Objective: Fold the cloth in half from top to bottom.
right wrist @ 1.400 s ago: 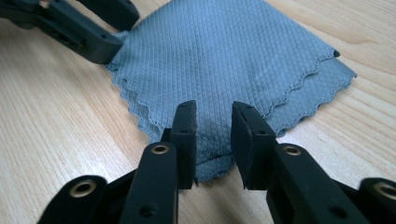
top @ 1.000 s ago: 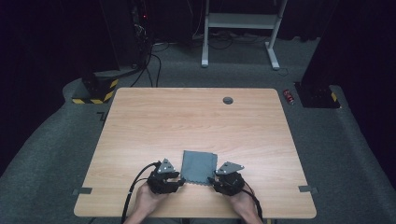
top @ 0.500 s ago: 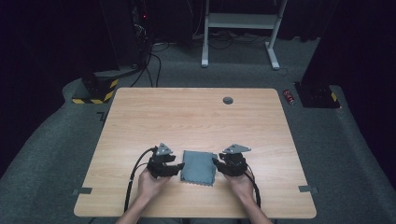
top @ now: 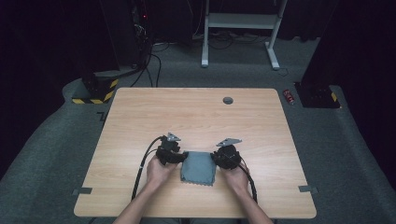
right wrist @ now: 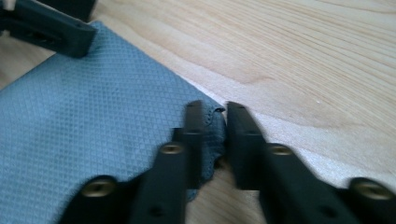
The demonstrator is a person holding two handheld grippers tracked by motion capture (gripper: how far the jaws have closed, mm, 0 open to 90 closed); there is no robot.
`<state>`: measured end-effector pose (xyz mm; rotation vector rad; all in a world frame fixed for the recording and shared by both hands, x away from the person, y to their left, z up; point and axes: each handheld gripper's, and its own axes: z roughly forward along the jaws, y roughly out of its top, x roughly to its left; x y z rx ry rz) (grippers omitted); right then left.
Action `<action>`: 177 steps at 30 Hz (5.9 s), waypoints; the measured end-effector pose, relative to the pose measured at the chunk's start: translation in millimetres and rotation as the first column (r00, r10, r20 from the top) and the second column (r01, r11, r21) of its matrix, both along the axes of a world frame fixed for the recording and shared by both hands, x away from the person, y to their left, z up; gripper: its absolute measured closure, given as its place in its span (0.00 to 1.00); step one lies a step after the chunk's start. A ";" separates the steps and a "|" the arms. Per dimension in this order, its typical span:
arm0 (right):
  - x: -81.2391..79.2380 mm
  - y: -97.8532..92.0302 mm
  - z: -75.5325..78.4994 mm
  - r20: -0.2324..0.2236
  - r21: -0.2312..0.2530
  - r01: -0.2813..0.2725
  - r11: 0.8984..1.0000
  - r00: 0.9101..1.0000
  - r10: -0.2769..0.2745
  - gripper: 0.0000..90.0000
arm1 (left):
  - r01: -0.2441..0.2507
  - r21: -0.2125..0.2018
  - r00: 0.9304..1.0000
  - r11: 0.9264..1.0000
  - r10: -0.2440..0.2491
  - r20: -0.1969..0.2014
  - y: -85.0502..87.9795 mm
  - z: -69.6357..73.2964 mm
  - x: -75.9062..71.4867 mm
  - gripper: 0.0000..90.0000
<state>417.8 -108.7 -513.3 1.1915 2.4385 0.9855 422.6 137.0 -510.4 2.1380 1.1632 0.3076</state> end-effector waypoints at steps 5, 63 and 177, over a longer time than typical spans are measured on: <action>2.8 4.7 1.5 0.007 -0.032 -0.030 0.999 1.000 0.030 0.98 | 0.047 -0.011 0.999 0.999 -0.048 -0.015 -2.3 0.0 -0.7 0.84; 46.6 18.3 0.3 0.068 -0.088 0.010 0.996 0.998 -0.004 0.98 | 0.067 -0.041 0.989 0.997 -0.061 0.133 13.7 9.2 -57.4 0.57; -24.6 -84.0 56.7 0.195 0.208 0.107 0.972 0.970 -0.149 0.63 | -0.117 -0.223 0.971 0.968 0.159 0.180 104.5 38.8 -53.7 0.36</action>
